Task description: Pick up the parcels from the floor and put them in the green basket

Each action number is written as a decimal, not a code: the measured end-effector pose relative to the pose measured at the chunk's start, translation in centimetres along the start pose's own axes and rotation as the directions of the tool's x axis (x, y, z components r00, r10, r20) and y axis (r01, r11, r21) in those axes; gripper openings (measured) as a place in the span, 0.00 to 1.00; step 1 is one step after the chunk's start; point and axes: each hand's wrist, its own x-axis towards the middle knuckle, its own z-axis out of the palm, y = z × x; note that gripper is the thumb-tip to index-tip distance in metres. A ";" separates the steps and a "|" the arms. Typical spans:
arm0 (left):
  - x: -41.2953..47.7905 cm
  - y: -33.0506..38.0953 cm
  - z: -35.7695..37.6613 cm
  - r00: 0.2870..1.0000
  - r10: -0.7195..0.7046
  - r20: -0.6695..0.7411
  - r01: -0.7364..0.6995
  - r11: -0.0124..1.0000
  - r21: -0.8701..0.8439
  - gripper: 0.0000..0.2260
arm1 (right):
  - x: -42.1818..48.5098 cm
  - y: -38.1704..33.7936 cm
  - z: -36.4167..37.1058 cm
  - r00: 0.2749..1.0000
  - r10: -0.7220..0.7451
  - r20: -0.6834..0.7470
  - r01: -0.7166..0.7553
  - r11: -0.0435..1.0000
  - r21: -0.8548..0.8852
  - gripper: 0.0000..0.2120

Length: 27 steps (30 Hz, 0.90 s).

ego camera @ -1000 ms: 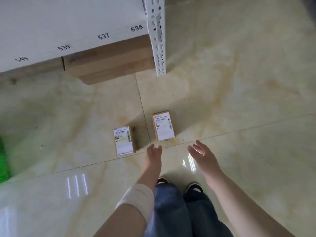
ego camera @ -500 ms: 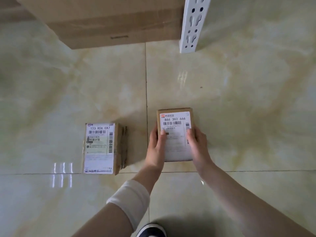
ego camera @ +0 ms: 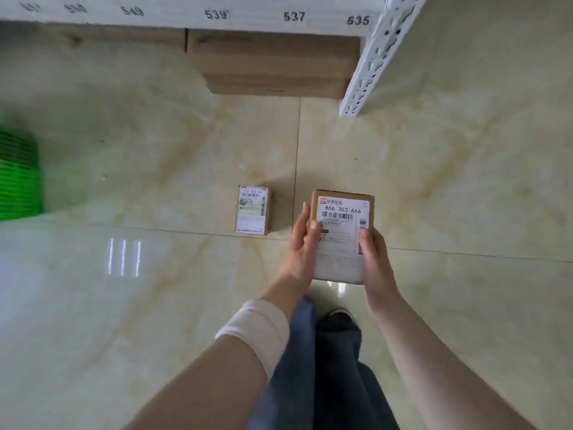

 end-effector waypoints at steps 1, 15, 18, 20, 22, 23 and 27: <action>-3.1 1.7 -0.3 1.000 0.001 -0.014 -0.002 1.000 -0.031 0.22 | -3.1 -1.7 0.2 1.000 0.004 -0.004 -0.004 1.000 -0.007 0.18; -25.5 12.2 -7.4 0.981 0.102 -0.163 -0.132 0.974 -0.186 0.23 | -25.2 -11.8 6.1 0.989 -0.110 0.103 0.119 0.989 -0.092 0.19; -27.8 12.0 -10.1 0.971 0.114 -0.209 -0.152 0.972 -0.179 0.25 | -27.6 -11.4 8.5 0.983 -0.134 0.122 0.149 0.982 -0.119 0.19; -29.0 12.0 -12.5 0.967 0.116 -0.226 -0.164 0.965 -0.207 0.22 | -29.0 -11.0 10.8 0.979 -0.134 0.156 0.156 0.978 -0.139 0.19; -30.1 11.8 -15.5 0.963 0.105 -0.250 -0.169 0.953 -0.252 0.21 | -30.5 -10.6 13.6 0.974 -0.132 0.186 0.162 0.974 -0.159 0.20; -30.7 11.8 -17.2 0.956 0.115 -0.270 -0.189 0.945 -0.268 0.21 | -31.3 -10.3 15.2 0.970 -0.132 0.205 0.168 0.971 -0.170 0.20; -33.6 12.0 -25.6 0.936 0.118 -0.333 -0.231 0.917 -0.324 0.22 | -34.9 -8.8 23.2 0.949 -0.131 0.286 0.194 0.959 -0.205 0.19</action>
